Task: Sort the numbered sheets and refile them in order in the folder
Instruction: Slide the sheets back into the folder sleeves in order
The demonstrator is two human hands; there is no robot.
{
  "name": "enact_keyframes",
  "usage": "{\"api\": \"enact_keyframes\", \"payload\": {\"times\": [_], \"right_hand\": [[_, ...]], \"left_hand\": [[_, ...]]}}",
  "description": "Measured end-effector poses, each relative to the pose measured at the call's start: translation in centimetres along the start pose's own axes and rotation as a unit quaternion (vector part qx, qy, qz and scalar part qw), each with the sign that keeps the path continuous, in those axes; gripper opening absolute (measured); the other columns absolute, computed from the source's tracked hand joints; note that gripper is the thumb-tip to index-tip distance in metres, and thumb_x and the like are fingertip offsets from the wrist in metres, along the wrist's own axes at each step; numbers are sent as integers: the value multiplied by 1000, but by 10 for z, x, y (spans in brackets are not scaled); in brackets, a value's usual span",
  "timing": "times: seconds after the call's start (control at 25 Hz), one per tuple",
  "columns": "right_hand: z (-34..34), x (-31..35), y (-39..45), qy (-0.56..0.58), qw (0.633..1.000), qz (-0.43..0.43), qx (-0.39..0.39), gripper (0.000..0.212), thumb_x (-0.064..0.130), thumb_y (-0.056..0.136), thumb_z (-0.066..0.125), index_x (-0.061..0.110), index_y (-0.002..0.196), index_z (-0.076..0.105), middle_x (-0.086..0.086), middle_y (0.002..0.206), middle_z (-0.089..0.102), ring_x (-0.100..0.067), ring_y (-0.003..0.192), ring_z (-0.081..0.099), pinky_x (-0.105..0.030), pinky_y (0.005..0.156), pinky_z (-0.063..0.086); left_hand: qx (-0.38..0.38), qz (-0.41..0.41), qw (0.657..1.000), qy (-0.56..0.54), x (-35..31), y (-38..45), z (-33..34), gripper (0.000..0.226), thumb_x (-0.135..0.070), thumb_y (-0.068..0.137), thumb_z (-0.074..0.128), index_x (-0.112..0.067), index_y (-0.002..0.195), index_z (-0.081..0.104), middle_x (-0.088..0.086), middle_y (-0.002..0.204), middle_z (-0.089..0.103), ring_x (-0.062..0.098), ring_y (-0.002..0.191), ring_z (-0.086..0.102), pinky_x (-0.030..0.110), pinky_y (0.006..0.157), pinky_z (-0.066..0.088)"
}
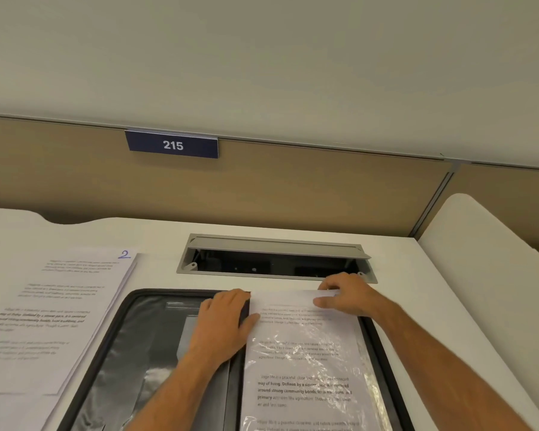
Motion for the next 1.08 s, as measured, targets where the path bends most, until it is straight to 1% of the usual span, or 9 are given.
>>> {"api": "enact_keyframes", "payload": {"times": [0.08, 0.2, 0.32, 0.4, 0.52, 0.64, 0.68, 0.92, 1.08], "right_hand": [[7, 12, -3, -73, 997, -24, 14, 46, 56, 78, 76, 31, 114, 63, 8, 118, 60, -14, 105, 57, -33, 96, 49], [12, 32, -5, -122, 991, -50, 12, 46, 52, 75, 81, 34, 111, 60, 11, 114, 59, -12, 106, 55, -36, 103, 45], [23, 37, -4, -125, 991, -46, 32, 31, 30, 78, 83, 30, 99, 62, 7, 104, 62, -13, 95, 59, -28, 87, 52], [33, 36, -3, -141, 987, -41, 67, 18, 22, 83, 78, 28, 93, 65, 4, 101, 66, -14, 91, 62, -23, 79, 53], [40, 38, -4, -158, 980, -37, 111, 6, 22, 89, 70, 25, 92, 66, 1, 103, 68, -18, 97, 63, -27, 84, 54], [46, 45, -9, -135, 983, -35, 121, 29, 35, 80, 80, 27, 103, 63, 6, 107, 61, -15, 99, 59, -33, 92, 54], [49, 46, -10, -147, 981, -36, 121, 31, 35, 80, 81, 27, 104, 62, 7, 107, 60, -14, 99, 58, -36, 95, 52], [51, 48, -8, -194, 975, -41, 101, 6, 32, 93, 66, 27, 92, 65, 5, 97, 67, -14, 98, 58, -46, 106, 34], [31, 43, -13, -158, 985, -20, 58, 21, 44, 82, 76, 24, 84, 68, 5, 91, 68, -14, 92, 60, -41, 95, 49]], "left_hand": [[1, -17, 998, 53, 25, -23, -1, 97, -84, 81, -1, -30, 151, 40, -7, 160, 33, 15, 150, 24, 43, 122, 14], [46, -41, 995, 85, 46, -53, 7, 114, -91, 65, -25, -34, 159, 5, -9, 165, -8, 14, 153, -11, 51, 120, -12], [71, -60, 991, 101, 48, -66, 12, 115, -94, 57, -28, -35, 154, -16, -9, 159, -26, 16, 150, -24, 53, 116, -21], [75, -66, 989, 111, 48, -67, 13, 112, -93, 57, -29, -35, 152, -21, -8, 160, -28, 18, 149, -26, 56, 117, -20], [70, -62, 989, 115, 48, -69, 14, 108, -93, 61, -27, -36, 153, -21, -7, 161, -27, 18, 149, -27, 57, 118, -19], [67, -56, 989, 116, 46, -70, 15, 107, -92, 62, -26, -35, 153, -20, -6, 162, -26, 19, 149, -26, 58, 118, -19], [69, -56, 989, 118, 46, -70, 15, 108, -92, 62, -27, -35, 153, -20, -6, 161, -27, 19, 149, -27, 58, 117, -19], [78, -54, 988, 123, 47, -70, 15, 110, -92, 61, -29, -34, 154, -20, -6, 161, -28, 18, 149, -27, 57, 117, -20], [76, -55, 988, 124, 46, -70, 15, 111, -91, 60, -29, -34, 155, -19, -6, 162, -27, 17, 149, -26, 57, 118, -18]]}}
Point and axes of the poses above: each hand's wrist, its own y-axis towards the middle knuckle, its own z-axis out of the palm, x = y × z, the point moved 10 cm from there along y, towards the middle knuckle
